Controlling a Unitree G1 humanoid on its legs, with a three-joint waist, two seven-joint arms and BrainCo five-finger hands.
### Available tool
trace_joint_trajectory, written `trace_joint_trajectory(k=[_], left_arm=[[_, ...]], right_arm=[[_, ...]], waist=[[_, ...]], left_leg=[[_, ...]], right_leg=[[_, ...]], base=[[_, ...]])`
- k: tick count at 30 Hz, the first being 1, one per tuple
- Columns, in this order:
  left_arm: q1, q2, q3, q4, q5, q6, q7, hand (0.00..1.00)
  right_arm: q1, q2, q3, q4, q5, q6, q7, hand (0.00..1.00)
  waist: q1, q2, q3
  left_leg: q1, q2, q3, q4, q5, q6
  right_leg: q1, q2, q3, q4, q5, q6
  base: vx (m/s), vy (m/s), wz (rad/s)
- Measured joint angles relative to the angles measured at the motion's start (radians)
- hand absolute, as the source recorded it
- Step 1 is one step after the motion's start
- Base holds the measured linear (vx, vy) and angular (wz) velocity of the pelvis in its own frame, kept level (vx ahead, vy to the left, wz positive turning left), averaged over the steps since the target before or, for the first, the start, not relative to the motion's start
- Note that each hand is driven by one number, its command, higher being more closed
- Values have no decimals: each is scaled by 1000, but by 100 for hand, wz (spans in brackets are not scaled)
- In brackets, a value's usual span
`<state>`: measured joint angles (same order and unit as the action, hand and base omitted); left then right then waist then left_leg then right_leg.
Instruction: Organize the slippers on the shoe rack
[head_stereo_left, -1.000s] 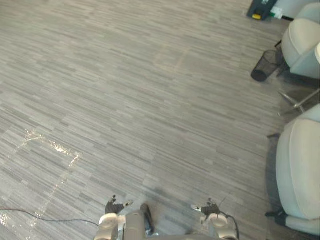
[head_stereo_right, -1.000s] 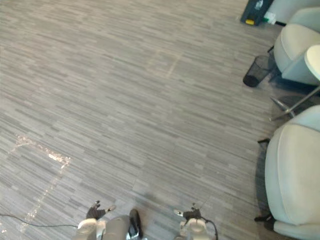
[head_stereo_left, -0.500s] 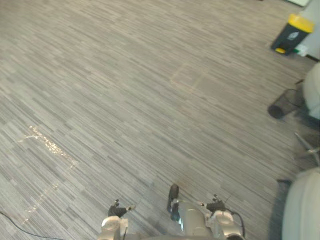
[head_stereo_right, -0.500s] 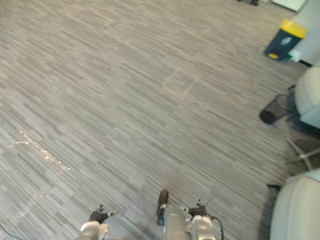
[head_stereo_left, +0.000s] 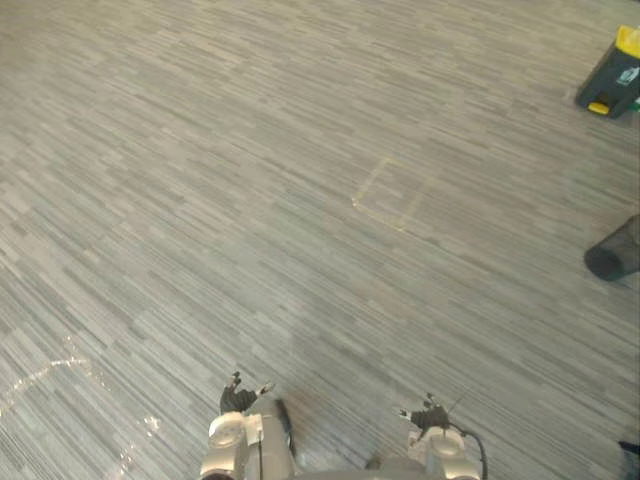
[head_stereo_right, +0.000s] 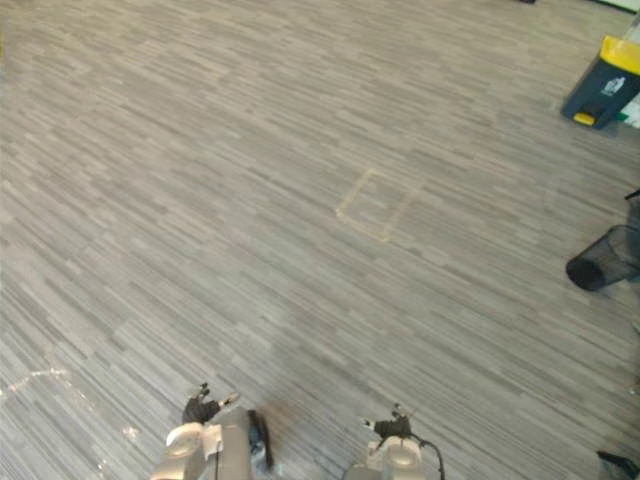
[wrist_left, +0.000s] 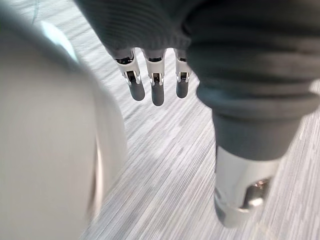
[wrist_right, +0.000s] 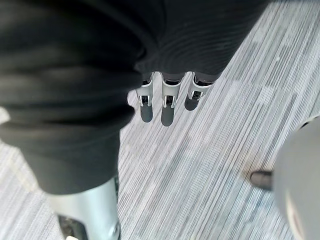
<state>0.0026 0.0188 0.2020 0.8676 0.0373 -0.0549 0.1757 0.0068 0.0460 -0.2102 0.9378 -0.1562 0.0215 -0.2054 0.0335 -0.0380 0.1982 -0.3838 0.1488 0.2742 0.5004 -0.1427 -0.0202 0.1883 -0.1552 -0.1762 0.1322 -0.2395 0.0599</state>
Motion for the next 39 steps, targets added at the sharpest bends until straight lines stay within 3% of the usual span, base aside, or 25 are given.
trace_joint_trajectory(k=[3,4,5,6,8,11,12,13,14,15,17,18,20,21,22,23,26,28,30,31,32,34,36,38,39], left_arm=[[6,31,5,51,1,19,-1,0],[19,38,-1,66,0,22,-1,0],[21,42,-9,81,0,25,-1,0],[21,38,-21,88,0,27,0,0],[28,34,-36,88,-2,25,-1,0],[21,34,-40,92,-2,24,-1,0],[8,35,-54,100,-1,23,-1,0],[8,36,-62,101,-1,23,-2,0],[11,47,-74,112,0,23,-3,0],[9,45,-73,118,0,24,-3,0],[9,7,-63,150,2,25,-4,0],[10,5,-61,150,2,26,-4,0],[12,-13,-31,139,13,26,-5,0],[11,-27,-14,126,16,28,-5,0],[14,-44,10,92,19,26,-5,0],[14,-46,12,73,19,24,-5,0],[27,-35,14,23,17,22,-4,0],[33,-36,17,11,17,22,-4,0],[33,-31,18,8,17,20,-4,0],[34,-32,16,10,17,17,-4,0],[37,-24,15,26,17,16,-4,0],[32,-7,17,40,17,15,-1,0],[22,8,20,49,-3,11,-4,0],[24,7,25,54,-2,10,-4,0],[52,-1,7,73,0,16,-3,0]], right_arm=[[-17,7,-4,21,-2,-4,-1,0],[-17,8,-3,23,-2,-4,0,0],[-14,14,-2,21,-1,-3,2,0],[-19,13,2,11,-3,-6,4,0],[-27,10,24,10,-3,-10,7,0],[-48,8,30,-1,-3,-14,8,0],[-54,-8,35,0,-5,-12,8,0],[-52,-12,36,2,-7,-10,9,0],[-51,-21,30,24,-12,-7,13,0],[-52,-24,29,25,-16,-6,12,0],[-75,-47,20,30,-41,-3,15,0],[-75,-47,14,28,-40,-3,15,0],[-68,-46,-2,18,-41,4,15,0],[-63,-42,4,14,-41,6,16,0],[-51,-46,20,3,-40,9,12,0],[-43,-40,24,-9,-39,9,9,0],[-29,-5,28,-21,-38,9,9,0],[-24,-2,27,-18,-38,11,8,0],[-22,2,22,-16,-37,19,8,0],[-17,-2,13,-7,-37,18,8,0],[-17,-9,18,23,-38,18,7,0],[-16,4,25,35,-38,19,9,0],[-34,15,15,60,-39,17,10,0],[-28,20,3,61,-41,15,9,0],[-11,9,-3,56,-41,14,9,0]], waist=[[7,-22,-12],[6,-19,-10],[-1,-23,-4],[-9,-26,-2],[-15,-15,-3],[-36,-11,0],[-47,-11,0],[-52,-15,-2],[-62,-41,4],[-63,-44,3],[-61,22,8],[-61,26,6],[-66,48,5],[-66,59,11],[-51,76,15],[-41,81,19],[-23,65,17],[-11,69,13],[2,64,13],[7,57,5],[27,43,-5],[14,22,-18],[24,3,-20],[28,-2,-26],[24,20,-71]], left_leg=[[45,-5,17,51,-67,45],[146,-14,29,-21,-116,25],[211,-30,41,-57,-131,24],[290,-38,61,-92,-140,37],[401,-36,94,-163,-143,37],[523,-35,130,-271,-142,36],[564,-38,135,-327,-142,31],[578,-46,133,-346,-142,25],[634,-85,98,-392,-133,3],[644,-86,88,-399,-131,-3],[665,-31,39,-367,-89,-73],[664,-25,34,-353,-85,-79],[588,50,-21,-71,-54,-123],[518,91,-56,130,9,-131],[385,157,-79,434,37,-107],[324,181,-74,551,3,-96],[135,182,-2,551,-93,-58],[88,166,21,435,-117,-50],[32,92,4,156,-111,-50],[26,30,-44,-88,9,-73],[56,-11,-38,-120,96,-15],[46,-29,-28,-94,57,-7],[31,-20,-29,53,10,33],[38,-27,-22,120,0,38],[156,-39,-25,6,-115,39]], right_leg=[[-64,-27,62,191,125,51],[-160,-50,87,445,156,105],[-229,-74,83,630,132,117],[-310,-82,66,790,80,86],[-416,-63,-2,837,20,32],[-528,-15,-105,616,-16,-28],[-573,20,-130,335,65,-23],[-569,28,-130,245,108,-18],[-568,31,-84,128,283,-27],[-565,36,-73,131,327,-56],[-573,84,-70,231,224,-118],[-572,88,-72,241,214,-122],[-507,125,-85,271,131,-138],[-458,142,-88,250,109,-143],[-379,179,-76,219,72,-167],[-336,193,-60,202,56,-176],[-173,203,19,103,19,-154],[-123,190,57,80,9,-140],[-63,141,109,62,-29,-101],[-32,103,136,43,-57,-59],[2,72,177,16,-67,-33],[9,62,195,-18,-22,-35],[21,41,221,4,83,-38],[2,30,250,94,110,-16],[-144,22,255,398,132,66]], base=[[670,366,-22],[419,178,-32],[581,176,-40],[340,21,-28],[415,2,-41],[476,-34,-18],[346,-77,14],[577,-144,33],[404,-103,27],[614,-180,-1],[498,-174,-33],[502,-193,-15],[505,-189,0],[476,-125,-10],[552,-79,-28],[556,-4,-56],[480,52,-61],[516,162,-73],[547,261,-69],[714,427,-66],[725,430,-49],[531,283,-16],[620,320,-44],[466,247,-67],[491,220,-81]])
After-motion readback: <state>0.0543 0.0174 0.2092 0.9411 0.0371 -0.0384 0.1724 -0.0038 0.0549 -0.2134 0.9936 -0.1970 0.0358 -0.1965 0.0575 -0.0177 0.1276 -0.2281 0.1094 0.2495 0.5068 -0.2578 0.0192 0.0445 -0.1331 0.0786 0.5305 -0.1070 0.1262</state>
